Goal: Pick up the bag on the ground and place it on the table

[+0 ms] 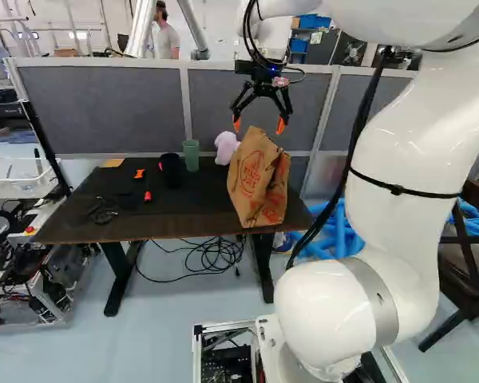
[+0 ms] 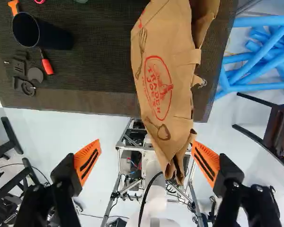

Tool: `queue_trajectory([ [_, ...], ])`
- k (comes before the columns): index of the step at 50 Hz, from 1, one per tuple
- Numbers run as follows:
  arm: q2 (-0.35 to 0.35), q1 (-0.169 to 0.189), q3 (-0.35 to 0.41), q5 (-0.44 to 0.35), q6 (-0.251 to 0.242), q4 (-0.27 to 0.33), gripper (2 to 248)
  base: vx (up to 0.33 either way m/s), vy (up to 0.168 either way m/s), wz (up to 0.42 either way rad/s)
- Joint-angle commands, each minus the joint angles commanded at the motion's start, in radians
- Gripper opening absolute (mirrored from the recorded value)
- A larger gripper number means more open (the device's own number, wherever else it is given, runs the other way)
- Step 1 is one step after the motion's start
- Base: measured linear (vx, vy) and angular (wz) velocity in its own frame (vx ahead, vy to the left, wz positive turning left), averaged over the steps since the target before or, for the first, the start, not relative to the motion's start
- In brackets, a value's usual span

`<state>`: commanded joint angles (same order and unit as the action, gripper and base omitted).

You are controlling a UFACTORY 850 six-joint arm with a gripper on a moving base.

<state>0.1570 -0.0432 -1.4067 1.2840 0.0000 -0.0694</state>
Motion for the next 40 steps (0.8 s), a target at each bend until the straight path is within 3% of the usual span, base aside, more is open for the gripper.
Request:
queue_trajectory([
  [40, 0.0, 0.0, 0.0, 0.0, 0.0, 0.0, 247, -0.184, -0.004, -0.001],
])
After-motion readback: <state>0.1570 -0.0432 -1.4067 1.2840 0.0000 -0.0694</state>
